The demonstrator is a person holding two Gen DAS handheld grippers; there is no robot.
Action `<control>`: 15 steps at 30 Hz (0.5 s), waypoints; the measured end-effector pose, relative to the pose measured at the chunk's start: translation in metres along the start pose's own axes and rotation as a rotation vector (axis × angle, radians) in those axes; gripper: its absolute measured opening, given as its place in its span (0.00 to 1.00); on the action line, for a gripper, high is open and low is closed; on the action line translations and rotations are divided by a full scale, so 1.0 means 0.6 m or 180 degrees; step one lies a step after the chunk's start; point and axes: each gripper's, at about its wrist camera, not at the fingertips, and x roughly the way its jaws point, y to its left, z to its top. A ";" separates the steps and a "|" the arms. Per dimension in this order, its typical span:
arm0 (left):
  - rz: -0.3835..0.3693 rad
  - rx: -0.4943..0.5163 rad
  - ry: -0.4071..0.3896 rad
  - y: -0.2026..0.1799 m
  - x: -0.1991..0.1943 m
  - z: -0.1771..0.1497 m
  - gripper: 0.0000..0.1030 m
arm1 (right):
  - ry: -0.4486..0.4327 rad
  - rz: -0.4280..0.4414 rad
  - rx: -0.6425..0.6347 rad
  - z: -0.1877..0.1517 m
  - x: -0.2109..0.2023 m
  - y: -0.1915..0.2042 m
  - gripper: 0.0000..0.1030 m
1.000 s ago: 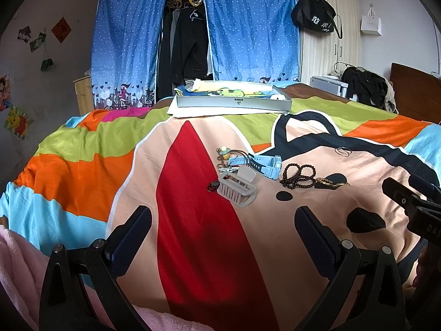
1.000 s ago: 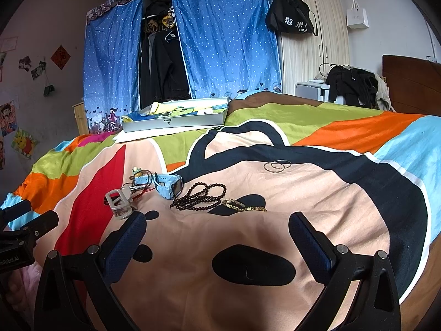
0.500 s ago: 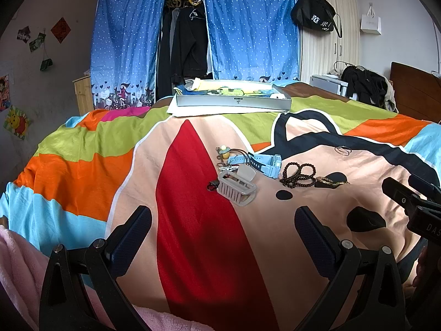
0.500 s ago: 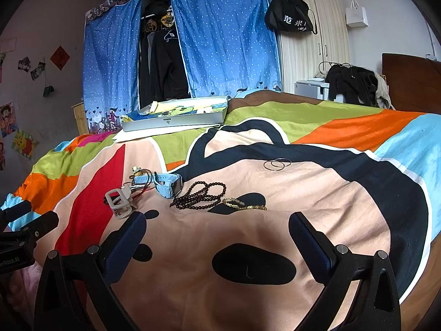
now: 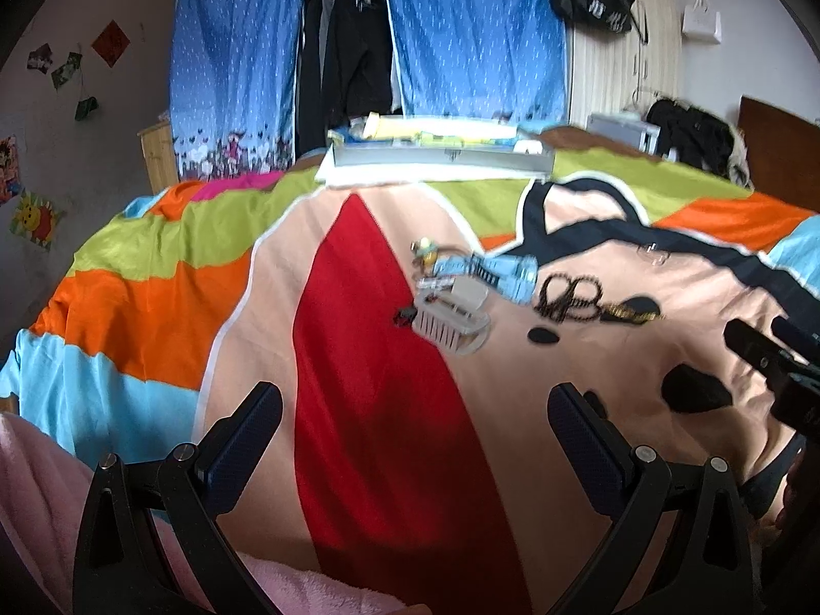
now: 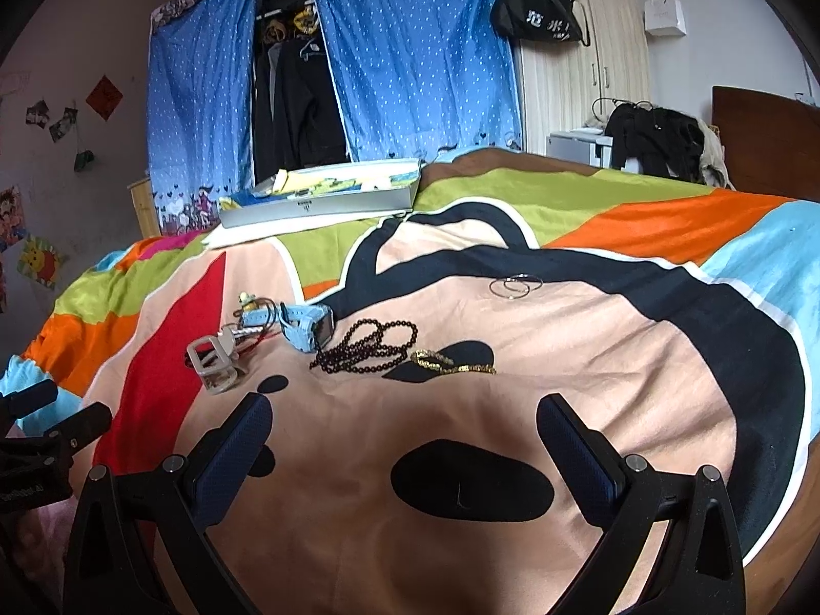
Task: Organize jewelry
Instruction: 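Grasp the blue watch with the right tool while the left tool grasps the white claw clip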
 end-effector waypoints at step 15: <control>-0.0503 0.0123 0.0643 0.041 0.084 0.093 0.99 | 0.0773 0.0691 -0.0639 0.092 0.112 -0.020 1.00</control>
